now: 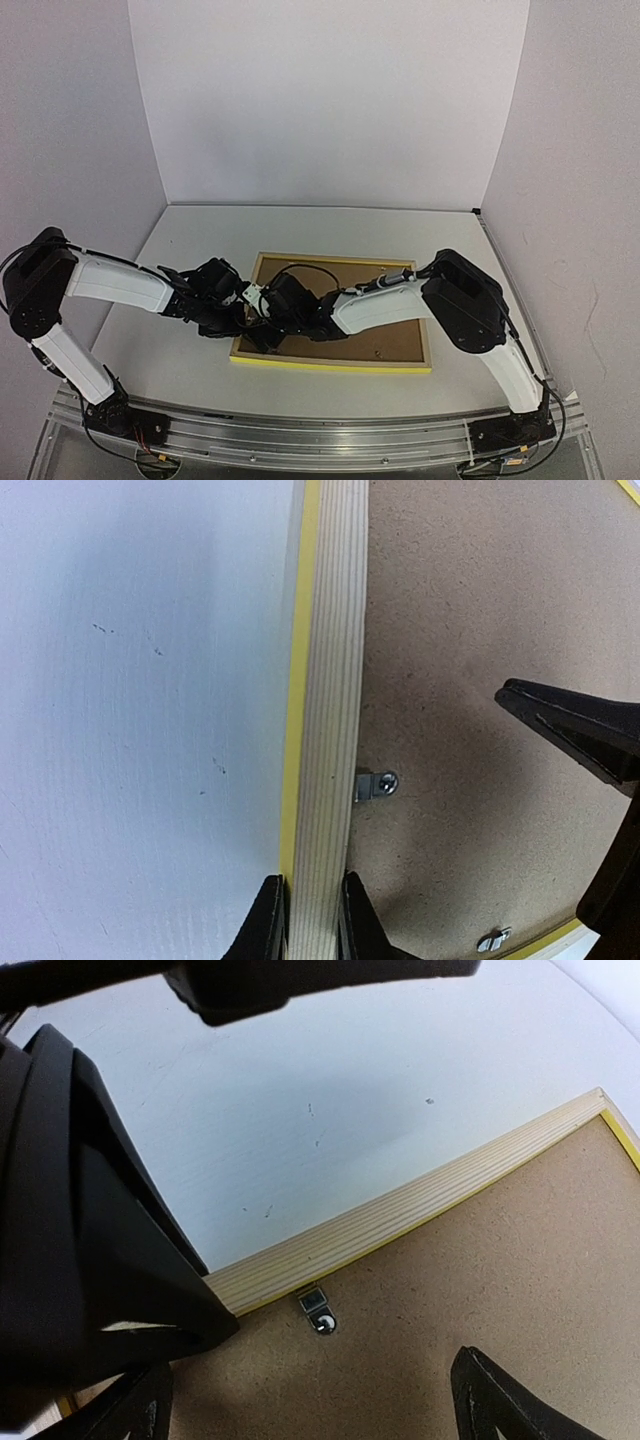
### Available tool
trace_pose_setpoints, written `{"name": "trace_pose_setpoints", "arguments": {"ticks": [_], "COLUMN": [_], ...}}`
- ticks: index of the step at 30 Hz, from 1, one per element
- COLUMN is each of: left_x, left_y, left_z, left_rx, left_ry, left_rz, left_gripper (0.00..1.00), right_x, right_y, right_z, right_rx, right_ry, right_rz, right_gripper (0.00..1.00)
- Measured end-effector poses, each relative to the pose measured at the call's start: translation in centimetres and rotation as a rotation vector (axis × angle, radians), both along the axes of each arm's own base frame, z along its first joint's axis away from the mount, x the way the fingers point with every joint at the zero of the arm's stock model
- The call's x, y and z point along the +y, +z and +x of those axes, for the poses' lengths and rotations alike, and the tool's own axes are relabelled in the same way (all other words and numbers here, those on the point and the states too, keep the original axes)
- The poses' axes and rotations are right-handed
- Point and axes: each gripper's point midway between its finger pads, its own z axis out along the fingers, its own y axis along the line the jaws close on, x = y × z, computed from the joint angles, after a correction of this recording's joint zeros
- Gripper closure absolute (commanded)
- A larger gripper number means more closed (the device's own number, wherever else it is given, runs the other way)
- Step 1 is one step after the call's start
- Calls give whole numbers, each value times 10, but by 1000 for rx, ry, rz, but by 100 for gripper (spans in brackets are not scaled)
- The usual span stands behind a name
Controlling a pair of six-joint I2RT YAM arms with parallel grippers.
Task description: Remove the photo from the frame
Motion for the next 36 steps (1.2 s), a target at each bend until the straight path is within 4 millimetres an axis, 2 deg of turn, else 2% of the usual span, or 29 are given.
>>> {"name": "trace_pose_setpoints", "arguments": {"ticks": [3,8,11,15,17,20,23,24,25,27,31,34,36], "left_x": [-5,-9,-9,-7,-5,-8,-21,-27,-35,-52,-71,-80,-75], "left_y": [0,0,0,0,0,0,1,5,12,31,81,113,121], "left_z": [-6,-18,-24,-37,-46,-57,-75,-78,-79,-73,-41,-4,36], "left_rx": [14,51,75,111,129,143,170,173,169,143,24,-72,-126], "left_ry": [9,36,68,146,196,254,239,231,219,201,162,81,39], "left_rz": [-18,-51,-73,-112,-131,-145,-114,-94,-67,-53,-20,-49,-84], "left_gripper": [100,100,100,100,96,52,15,4,2,0,0,0,0], "right_x": [-11,-61,-93,-147,-181,-235,-289,-304,-312,-323,-328,-323,-319], "right_y": [2,14,39,90,108,119,106,98,91,79,61,48,35], "right_z": [-2,11,21,31,32,39,37,31,23,6,-20,-29,-34], "right_rx": [10,32,38,71,139,263,380,421,457,524,647,735,796], "right_ry": [-29,-141,-233,-414,-532,-708,-871,-915,-940,-974,-994,-989,-987], "right_rz": [-8,-62,-37,78,150,229,228,207,183,138,85,60,37], "right_gripper": [3,2,2,2,2,2,2,2,2,2,4,6,7]}}
